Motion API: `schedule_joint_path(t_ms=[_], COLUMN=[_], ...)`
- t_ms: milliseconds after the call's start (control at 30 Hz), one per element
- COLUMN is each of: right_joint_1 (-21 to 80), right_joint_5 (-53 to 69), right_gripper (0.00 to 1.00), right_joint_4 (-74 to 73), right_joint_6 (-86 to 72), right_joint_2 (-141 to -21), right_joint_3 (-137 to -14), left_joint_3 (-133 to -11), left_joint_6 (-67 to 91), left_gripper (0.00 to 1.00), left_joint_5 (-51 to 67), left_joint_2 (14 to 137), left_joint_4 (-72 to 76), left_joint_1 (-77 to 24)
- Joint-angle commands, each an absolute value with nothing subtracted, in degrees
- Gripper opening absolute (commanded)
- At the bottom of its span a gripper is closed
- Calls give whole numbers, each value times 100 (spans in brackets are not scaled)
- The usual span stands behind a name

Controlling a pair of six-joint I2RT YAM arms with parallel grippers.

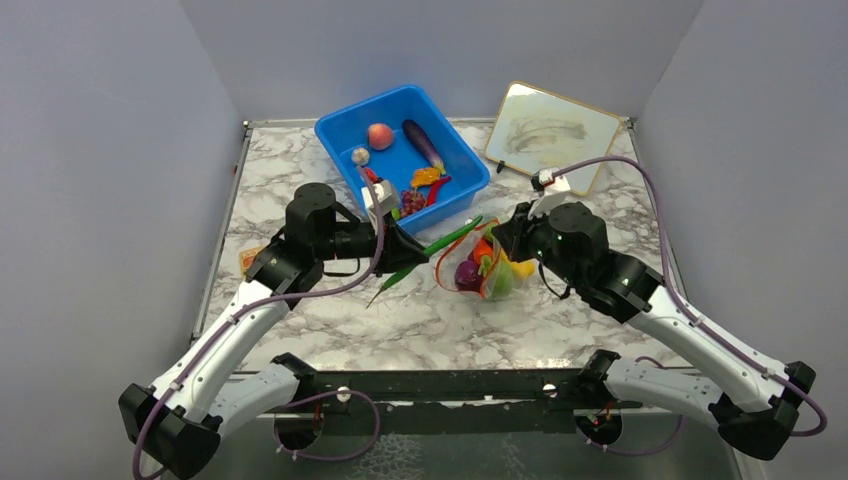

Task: Place the food in the zip-top bag and seal the zipper
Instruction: Place the fake vegetable in the zipper food storage bag.

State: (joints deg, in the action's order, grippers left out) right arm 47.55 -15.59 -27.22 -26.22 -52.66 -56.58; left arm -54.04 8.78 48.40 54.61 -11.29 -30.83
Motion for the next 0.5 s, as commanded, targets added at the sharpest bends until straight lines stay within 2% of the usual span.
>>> schedule_joint_path(t_ms=[0,467], right_joint_1=[4755,4755], right_joint_5=[-1662,-1200], right_gripper=[1,1], right_joint_4=[-2048,-1470], right_joint_6=[-1859,-1102], right_joint_2=[-5333,-5255], right_joint_3=[-5781,-5513], left_joint_3=[-5337,-5163], left_joint_6=[2083,3399], left_gripper=[0,0], left_joint_5=[4866,4950], left_joint_2=[5393,5831], left_joint_4=[-1523,-1668], left_joint_1=[-3094,-3227])
